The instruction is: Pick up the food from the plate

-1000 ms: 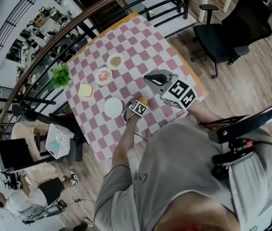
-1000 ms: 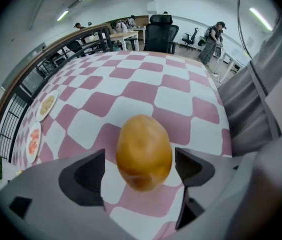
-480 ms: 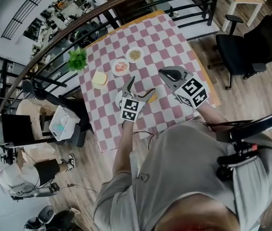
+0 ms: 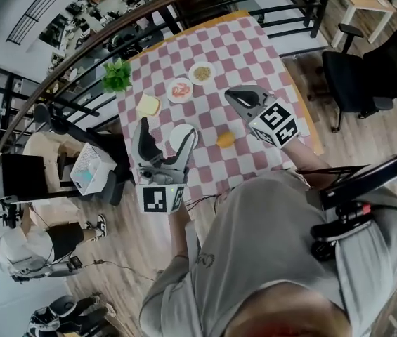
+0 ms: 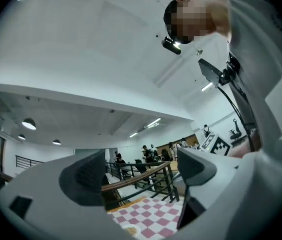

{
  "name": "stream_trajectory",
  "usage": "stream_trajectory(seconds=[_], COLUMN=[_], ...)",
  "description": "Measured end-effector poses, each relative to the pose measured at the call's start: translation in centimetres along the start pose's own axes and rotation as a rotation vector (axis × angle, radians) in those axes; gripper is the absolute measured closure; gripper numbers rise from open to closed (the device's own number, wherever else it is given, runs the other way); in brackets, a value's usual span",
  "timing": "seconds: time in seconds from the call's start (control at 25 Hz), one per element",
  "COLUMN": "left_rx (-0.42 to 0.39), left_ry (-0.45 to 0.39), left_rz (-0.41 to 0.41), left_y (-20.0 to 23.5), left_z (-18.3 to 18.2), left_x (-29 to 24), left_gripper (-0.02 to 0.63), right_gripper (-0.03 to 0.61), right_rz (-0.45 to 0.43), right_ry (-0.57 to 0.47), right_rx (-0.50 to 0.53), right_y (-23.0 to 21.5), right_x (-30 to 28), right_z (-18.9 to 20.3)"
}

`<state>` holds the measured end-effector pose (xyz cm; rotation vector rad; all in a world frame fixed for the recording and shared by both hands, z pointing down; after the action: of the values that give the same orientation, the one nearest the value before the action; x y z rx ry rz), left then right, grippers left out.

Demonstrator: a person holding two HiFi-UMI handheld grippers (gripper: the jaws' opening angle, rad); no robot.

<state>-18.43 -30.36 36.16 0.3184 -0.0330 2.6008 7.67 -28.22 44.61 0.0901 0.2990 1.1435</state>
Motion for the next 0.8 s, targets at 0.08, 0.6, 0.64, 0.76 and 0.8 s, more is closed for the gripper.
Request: stream_trajectory(seconds=[0.08,0.6,0.64,0.76,0.8], left_rx=[-0.004,0.069,0.081,0.109,0.115], left_ry=[-0.016,-0.008,-0.016,-0.018,-0.014], left_rz=[-0.045,-0.212,-0.217,-0.242,-0.250], left_y=[0.3,3.0,3.2,3.8,3.9], left_z=[-0.9,0.4,0.6,1.2,1.4], left_x=[0.7,1.9,1.9,2.1,2.1], left_gripper=[0.153,0.482,0.531,0.592,0.600], right_gripper=[0.565,0.565,0.565,0.565,0.565], right_rz=[-0.010,-0.038,-0.035,-0.033,-0.033], right_ry=[-0.008,-0.059,-0.057,-0.049,-0.049], right_rx=[0.001,0.038,0.039,0.047,0.050], right_y=[0.1,0.3,0.3,0.3,0.4], right_x=[-0.6,-2.2,-2.2,-2.4,-2.4], right_z=[-0.3,-2.7,-2.7,-2.5,-2.5])
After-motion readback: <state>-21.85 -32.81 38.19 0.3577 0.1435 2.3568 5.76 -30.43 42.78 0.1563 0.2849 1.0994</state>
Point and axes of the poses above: the fingertips, and each gripper's own axes: x backward along the fingers, y to its left, z out of its underside, the point moved 9 cm from there along x, backward along the fingers, and after that the axes turned 14 degrees about x, right-handed, at the moved point
